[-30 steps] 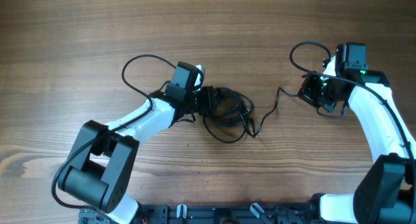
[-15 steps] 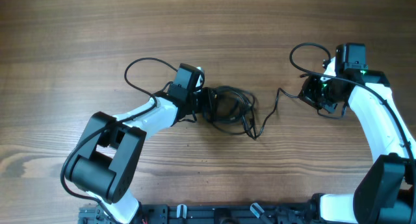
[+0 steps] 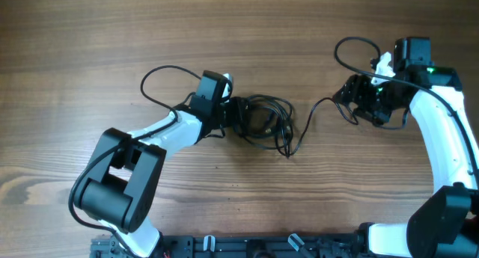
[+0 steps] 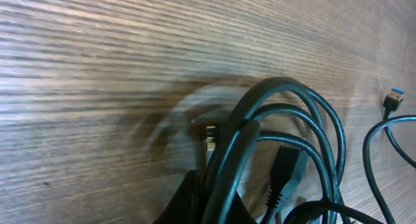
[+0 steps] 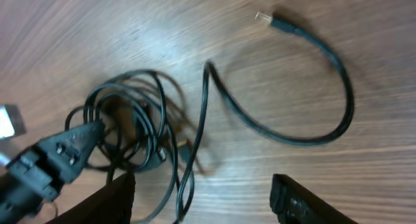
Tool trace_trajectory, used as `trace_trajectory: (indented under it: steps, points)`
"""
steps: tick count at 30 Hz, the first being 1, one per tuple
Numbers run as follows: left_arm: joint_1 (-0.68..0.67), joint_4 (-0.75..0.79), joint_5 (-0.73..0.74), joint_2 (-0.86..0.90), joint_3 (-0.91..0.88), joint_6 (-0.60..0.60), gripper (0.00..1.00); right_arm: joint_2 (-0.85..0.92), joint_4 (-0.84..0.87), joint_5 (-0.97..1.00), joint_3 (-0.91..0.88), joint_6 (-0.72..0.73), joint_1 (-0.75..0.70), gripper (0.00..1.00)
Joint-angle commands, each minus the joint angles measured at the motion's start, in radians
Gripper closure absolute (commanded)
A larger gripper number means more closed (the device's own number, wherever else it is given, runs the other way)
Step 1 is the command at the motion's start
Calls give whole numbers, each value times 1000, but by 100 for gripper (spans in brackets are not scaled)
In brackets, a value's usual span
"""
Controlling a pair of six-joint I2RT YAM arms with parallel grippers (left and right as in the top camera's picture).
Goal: Untangle cables
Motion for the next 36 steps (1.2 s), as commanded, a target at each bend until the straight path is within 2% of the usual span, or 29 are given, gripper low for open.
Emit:
trace_trajectory:
  steps: [1,6,13,20,21,24,25,28,31,33,36]
  points:
    - [11,7,14,10,8,-51,96,-7,-69,-83,12,-71,18,29]
    - [11,7,15,10,8,-51,96,-7,-143,-82,-3,-118,111,28]
    - [11,7,15,10,8,-50,96,-7,-42,-69,-66,-76,291,30]
    - [11,7,15,10,8,-51,96,-5,93,-13,-142,58,457,38]
    - [11,7,15,10,8,-51,96,-4,105,-13,-145,58,470,43]
    - [11,6,15,10,8,-51,96,-3,140,3,-145,60,497,73]
    - [11,6,15,10,8,-51,96,-3,151,27,-145,78,497,96]
    - [11,6,15,10,8,-51,96,-3,182,106,-145,110,497,96]
    - [11,6,15,10,8,-51,96,-3,216,93,-143,108,490,96]
    - [11,6,15,10,8,-51,96,-3,221,-74,-127,73,459,96]
    - [11,6,15,10,8,-51,96,-5,224,-452,-94,-33,369,96]
